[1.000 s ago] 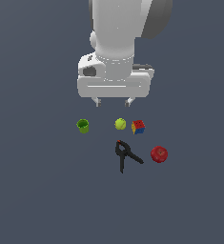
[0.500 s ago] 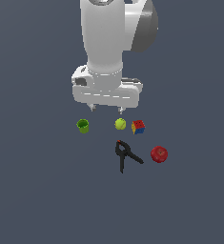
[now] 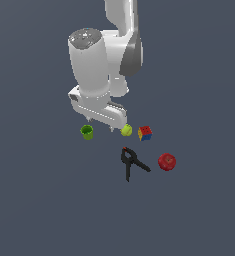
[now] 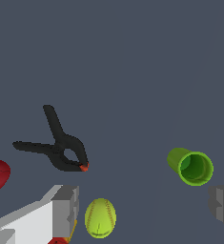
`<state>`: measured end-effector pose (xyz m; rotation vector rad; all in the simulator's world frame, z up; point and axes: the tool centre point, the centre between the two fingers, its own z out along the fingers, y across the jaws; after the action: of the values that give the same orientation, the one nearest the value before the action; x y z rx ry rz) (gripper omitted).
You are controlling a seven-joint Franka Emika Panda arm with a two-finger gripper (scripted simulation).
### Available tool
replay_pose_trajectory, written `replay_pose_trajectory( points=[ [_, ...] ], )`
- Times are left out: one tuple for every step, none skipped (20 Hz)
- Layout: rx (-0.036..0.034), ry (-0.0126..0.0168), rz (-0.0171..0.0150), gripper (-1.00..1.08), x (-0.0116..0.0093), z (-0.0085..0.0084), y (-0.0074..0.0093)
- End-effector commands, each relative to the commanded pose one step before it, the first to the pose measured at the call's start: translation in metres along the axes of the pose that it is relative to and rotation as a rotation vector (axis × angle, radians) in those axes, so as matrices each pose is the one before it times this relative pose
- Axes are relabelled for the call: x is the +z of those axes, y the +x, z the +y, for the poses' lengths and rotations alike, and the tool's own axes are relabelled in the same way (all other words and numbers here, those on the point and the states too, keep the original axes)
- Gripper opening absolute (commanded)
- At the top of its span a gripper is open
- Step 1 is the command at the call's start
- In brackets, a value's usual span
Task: Pick up a designated object from a clutter of objects.
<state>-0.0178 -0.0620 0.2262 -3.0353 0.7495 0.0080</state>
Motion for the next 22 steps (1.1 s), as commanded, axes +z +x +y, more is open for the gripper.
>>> replay_pose_trajectory(
  points=[
    [0.09793, 0.00306, -0.00044, 1.0, 0.01757, 0.01489, -0.00062],
    [0.03865, 0.00085, -0.00018, 1.0, 0.0068, 0.00605, 0.00003],
    [0.03872, 0.00069, -0.0001, 1.0, 0.00672, 0.00613, 0.00011],
    [0.03878, 0.00053, -0.00001, 1.0, 0.00664, 0.0062, 0.00018],
    [0.03885, 0.00037, 0.00009, 1.0, 0.00655, 0.00628, 0.00027],
    [0.03891, 0.00022, 0.00019, 1.0, 0.00646, 0.00635, 0.00036],
    [0.03896, 0.00008, 0.00031, 1.0, 0.00637, 0.00641, 0.00045],
    [0.03901, -0.00007, 0.00043, 1.0, 0.00628, 0.00648, 0.00055],
    [0.03906, -0.00021, 0.00056, 1.0, 0.00618, 0.00655, 0.00066],
    [0.0391, -0.00034, 0.0007, 1.0, 0.00609, 0.00661, 0.00076],
    [0.03863, -0.00046, 0.00084, 1.0, 0.00592, 0.00658, 0.00087],
    [0.03678, -0.00055, 0.00093, 1.0, 0.00554, 0.00631, 0.00093],
    [0.03482, -0.00061, 0.00101, 1.0, 0.00516, 0.00601, 0.00099],
    [0.03285, -0.00066, 0.00108, 1.0, 0.00479, 0.0057, 0.00103],
    [0.03088, -0.00069, 0.00112, 1.0, 0.00444, 0.00538, 0.00105],
    [0.02891, -0.0007, 0.00115, 1.0, 0.0041, 0.00506, 0.00107],
    [0.02691, -0.0007, 0.00116, 1.0, 0.00376, 0.00472, 0.00106],
    [0.02493, -0.00068, 0.00115, 1.0, 0.00344, 0.00439, 0.00105],
    [0.02294, -0.00066, 0.00113, 1.0, 0.00313, 0.00405, 0.00102],
    [0.02094, -0.00062, 0.00109, 1.0, 0.00283, 0.0037, 0.00097],
    [0.01895, -0.00058, 0.00103, 1.0, 0.00253, 0.00336, 0.00092],
    [0.01695, -0.00054, 0.00096, 1.0, 0.00224, 0.00301, 0.00085]
  ],
)
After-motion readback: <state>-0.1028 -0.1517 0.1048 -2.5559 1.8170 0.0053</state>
